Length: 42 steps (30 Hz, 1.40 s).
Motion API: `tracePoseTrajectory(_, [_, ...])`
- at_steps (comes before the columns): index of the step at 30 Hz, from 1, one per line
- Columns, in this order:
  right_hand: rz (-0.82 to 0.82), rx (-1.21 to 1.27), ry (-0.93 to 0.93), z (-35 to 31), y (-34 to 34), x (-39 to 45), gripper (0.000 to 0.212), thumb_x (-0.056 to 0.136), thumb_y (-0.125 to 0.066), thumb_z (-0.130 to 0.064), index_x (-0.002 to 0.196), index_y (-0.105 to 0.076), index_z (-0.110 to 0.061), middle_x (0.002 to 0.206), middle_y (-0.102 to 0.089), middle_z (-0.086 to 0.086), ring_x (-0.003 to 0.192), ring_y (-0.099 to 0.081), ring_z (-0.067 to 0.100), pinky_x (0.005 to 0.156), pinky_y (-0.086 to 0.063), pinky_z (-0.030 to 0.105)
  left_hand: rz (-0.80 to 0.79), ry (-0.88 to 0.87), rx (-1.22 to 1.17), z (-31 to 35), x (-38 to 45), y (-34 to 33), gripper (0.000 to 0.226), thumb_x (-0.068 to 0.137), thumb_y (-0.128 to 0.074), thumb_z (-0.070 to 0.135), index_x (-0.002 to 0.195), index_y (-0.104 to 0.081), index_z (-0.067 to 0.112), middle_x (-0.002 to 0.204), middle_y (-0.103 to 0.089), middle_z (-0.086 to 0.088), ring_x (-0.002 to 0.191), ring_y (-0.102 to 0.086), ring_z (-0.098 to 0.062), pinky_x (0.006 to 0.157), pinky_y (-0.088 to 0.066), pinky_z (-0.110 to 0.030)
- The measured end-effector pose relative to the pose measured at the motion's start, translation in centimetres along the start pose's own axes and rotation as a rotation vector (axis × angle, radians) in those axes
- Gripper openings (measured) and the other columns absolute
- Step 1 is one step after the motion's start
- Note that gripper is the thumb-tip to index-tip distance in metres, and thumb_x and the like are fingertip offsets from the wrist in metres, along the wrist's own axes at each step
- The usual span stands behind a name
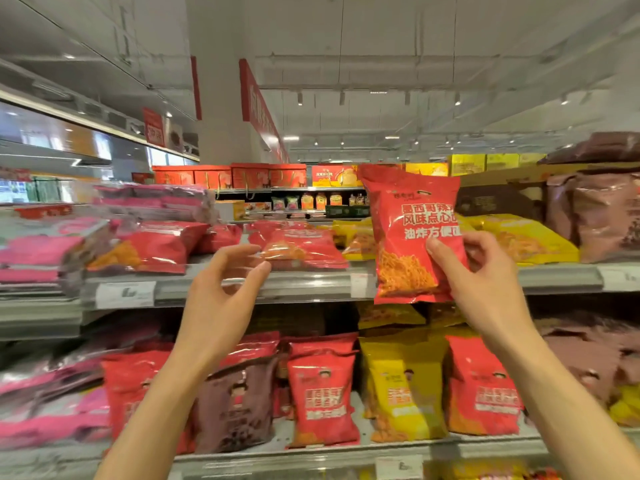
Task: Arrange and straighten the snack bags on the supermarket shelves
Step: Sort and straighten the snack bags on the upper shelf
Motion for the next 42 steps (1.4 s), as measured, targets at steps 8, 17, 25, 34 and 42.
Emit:
tracePoseTrajectory(8, [-0.01,-0.002,-0.06,-3.4,-8.3,-4.8,0.063,0.07,-0.069,-0.074,0.112,-0.062,-0.027,0.113,-0.071,-0.008,0.108,-0.066,0.011,0.1,-0.052,0.046,-0.058,-0.024,0.03,-3.2,2.2,7.9,0.017,0.097,-0.065,0.036,0.114,-0.064,0.038,0.1,-0.069,0.025,0.098,-0.064,0.005,0.077,-0.048,-0.019])
tracePoseTrajectory(17, [-0.009,-0.077,0.027,-8.8,-17.1,-2.5,0.051,0.079,-0.067,-0.069,0.109,-0.057,-0.029,0.104,-0.07,-0.008,0.094,-0.069,0.017,0.086,-0.057,0.048,-0.006,-0.158,0.326,-6.7,7.1,12.1,0.025,0.094,-0.068,0.036,0.115,-0.07,0.022,0.114,-0.069,0.005,0.112,-0.062,-0.018,0.099,-0.052,-0.047])
tracePoseTrajectory(25, [-0.169,-0.253,0.068,-10.4,-26.0,0.1,0.045,0.093,-0.06,-0.06,0.109,-0.05,-0.019,0.091,-0.065,-0.004,0.079,-0.063,0.011,0.064,-0.046,0.028,0.033,-0.152,0.552,-9.2,10.5,13.2,0.025,0.093,-0.07,0.021,0.117,-0.072,0.014,0.122,-0.064,-0.01,0.12,-0.052,-0.031,0.105,-0.041,-0.048])
tracePoseTrajectory(34, [-0.431,-0.644,0.261,-8.5,-28.7,0.2,0.074,0.099,-0.054,-0.053,0.155,-0.02,-0.019,0.155,-0.034,0.012,0.136,-0.045,0.031,0.108,-0.044,0.046,0.032,-0.136,0.589,-11.2,10.8,13.7,0.028,0.095,-0.068,0.028,0.121,-0.071,0.02,0.13,-0.062,-0.005,0.128,-0.047,-0.028,0.11,-0.036,-0.055])
tracePoseTrajectory(42, [-0.788,-0.805,0.313,-8.0,-28.7,0.0,0.076,0.1,-0.029,-0.068,0.162,-0.016,-0.025,0.169,-0.019,0.002,0.152,-0.027,0.025,0.123,-0.026,0.047,0.051,-0.156,0.618,-11.7,10.6,13.4,0.03,0.098,-0.063,0.031,0.126,-0.069,0.021,0.136,-0.058,-0.002,0.133,-0.042,-0.024,0.109,-0.034,-0.05])
Point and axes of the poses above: each hand's wrist, its own x-axis towards the middle knuckle, its own y-axis out of the back of the hand, z = x × y, the point moved 2 cm from there along x, towards the middle knuckle
